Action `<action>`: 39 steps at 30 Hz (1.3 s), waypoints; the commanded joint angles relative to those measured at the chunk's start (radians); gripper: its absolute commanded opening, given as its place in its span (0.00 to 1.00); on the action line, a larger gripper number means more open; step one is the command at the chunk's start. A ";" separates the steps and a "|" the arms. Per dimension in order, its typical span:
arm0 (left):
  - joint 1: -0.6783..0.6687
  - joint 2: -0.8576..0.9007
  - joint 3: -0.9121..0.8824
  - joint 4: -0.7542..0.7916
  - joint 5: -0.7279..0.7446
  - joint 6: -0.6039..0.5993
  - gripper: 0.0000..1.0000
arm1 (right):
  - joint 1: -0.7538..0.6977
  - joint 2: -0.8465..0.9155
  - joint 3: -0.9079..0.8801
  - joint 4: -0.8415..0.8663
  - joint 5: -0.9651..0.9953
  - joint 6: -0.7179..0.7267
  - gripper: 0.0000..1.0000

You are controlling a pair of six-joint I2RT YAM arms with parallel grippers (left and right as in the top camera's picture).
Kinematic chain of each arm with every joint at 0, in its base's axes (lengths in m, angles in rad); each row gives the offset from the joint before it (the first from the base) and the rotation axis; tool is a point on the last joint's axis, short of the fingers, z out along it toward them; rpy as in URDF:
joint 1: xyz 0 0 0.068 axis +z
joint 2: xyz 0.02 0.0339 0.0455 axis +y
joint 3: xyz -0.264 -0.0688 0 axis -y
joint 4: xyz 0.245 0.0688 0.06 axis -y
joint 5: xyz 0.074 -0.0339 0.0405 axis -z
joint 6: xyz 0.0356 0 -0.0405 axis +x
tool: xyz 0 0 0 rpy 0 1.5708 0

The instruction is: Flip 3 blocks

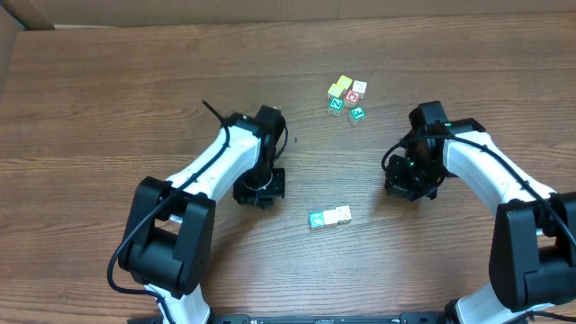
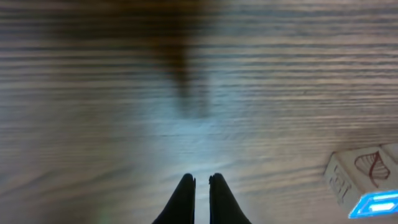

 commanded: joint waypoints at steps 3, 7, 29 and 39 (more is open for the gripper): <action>-0.027 0.002 -0.045 0.064 0.113 -0.009 0.04 | 0.000 -0.027 -0.066 0.044 0.005 0.002 0.04; -0.035 0.002 -0.045 0.084 0.156 -0.018 0.04 | 0.000 -0.028 -0.106 0.087 -0.025 0.034 0.04; -0.085 0.002 -0.051 0.133 0.200 -0.089 0.04 | 0.000 -0.028 -0.191 0.146 -0.217 0.082 0.04; -0.108 0.002 -0.168 0.232 0.222 -0.135 0.04 | 0.000 -0.027 -0.191 0.171 -0.238 0.082 0.04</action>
